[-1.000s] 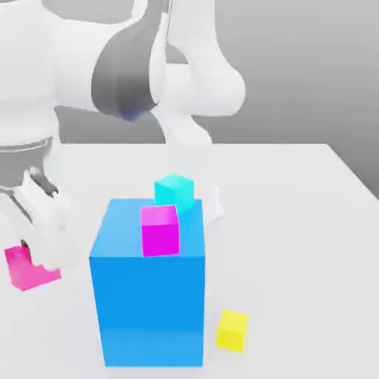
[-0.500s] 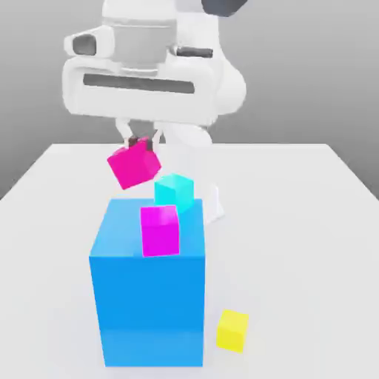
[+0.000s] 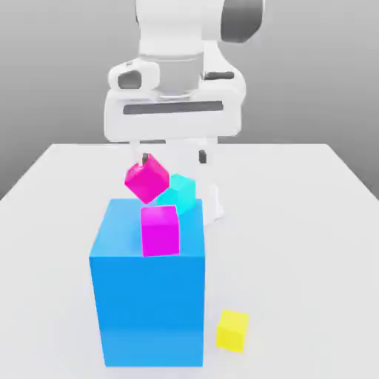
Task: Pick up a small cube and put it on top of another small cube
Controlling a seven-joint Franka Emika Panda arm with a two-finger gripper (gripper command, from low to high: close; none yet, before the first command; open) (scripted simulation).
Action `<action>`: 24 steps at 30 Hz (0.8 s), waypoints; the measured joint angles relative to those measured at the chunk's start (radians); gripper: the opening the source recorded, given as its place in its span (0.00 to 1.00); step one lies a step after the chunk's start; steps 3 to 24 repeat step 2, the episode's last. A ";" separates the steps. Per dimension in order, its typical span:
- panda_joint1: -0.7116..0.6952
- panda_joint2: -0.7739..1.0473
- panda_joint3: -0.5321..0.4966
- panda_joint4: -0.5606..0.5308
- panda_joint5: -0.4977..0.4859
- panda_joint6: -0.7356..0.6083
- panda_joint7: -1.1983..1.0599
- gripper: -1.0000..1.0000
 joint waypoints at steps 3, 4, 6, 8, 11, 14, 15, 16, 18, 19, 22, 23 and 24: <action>-0.001 -0.024 0.002 0.051 0.001 -0.075 -0.001 1.00; -0.001 -0.024 0.002 0.051 0.001 -0.075 -0.001 1.00; -0.001 -0.024 0.002 0.051 0.001 -0.075 -0.001 1.00; -0.001 -0.024 0.002 0.051 0.001 -0.075 -0.001 1.00; -0.001 -0.024 0.002 0.051 0.001 -0.075 -0.001 1.00; -0.001 -0.024 0.002 0.051 0.001 -0.075 -0.001 1.00; -0.001 -0.024 0.002 0.051 0.001 -0.075 -0.001 1.00; -0.001 -0.024 0.002 0.051 0.001 -0.075 -0.001 1.00; -0.001 -0.024 0.002 0.051 0.001 -0.075 -0.001 1.00; -0.001 -0.024 0.002 0.051 0.001 -0.075 -0.001 1.00; -0.001 -0.024 0.002 0.051 0.001 -0.075 -0.001 1.00; -0.001 -0.024 0.002 0.051 0.001 -0.075 -0.001 1.00; -0.001 -0.024 0.002 0.051 0.001 -0.075 -0.001 1.00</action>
